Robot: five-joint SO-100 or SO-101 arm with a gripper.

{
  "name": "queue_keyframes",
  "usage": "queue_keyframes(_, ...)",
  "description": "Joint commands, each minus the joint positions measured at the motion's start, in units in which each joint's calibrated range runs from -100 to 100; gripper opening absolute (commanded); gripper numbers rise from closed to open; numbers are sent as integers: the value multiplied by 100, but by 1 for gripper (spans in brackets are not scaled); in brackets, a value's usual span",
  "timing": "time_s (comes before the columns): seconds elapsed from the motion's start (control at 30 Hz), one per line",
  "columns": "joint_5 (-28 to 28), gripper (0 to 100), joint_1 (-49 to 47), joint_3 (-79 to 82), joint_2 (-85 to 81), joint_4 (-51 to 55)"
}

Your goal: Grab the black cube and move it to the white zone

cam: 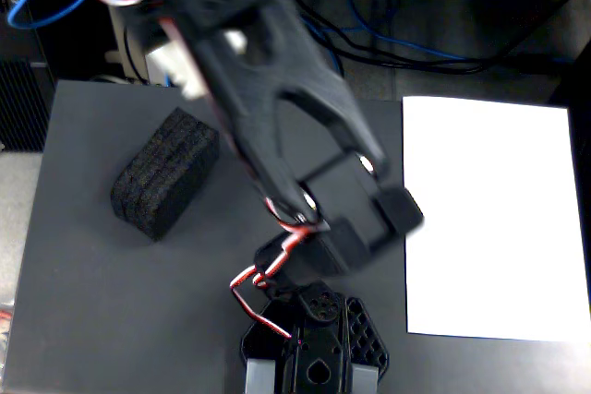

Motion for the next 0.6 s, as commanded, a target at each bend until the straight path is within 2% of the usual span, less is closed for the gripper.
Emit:
queue_keyframes(0.0,34,2,-287,-314,647,77)
queue_keyframes(0.1,463,2,-236,-305,1092,85)
queue_keyframes(0.27,542,2,-398,-305,1101,103)
queue_keyframes(0.4,505,2,-1192,211,1042,111)
queue_keyframes(0.57,296,2,-1192,1263,-1318,137)
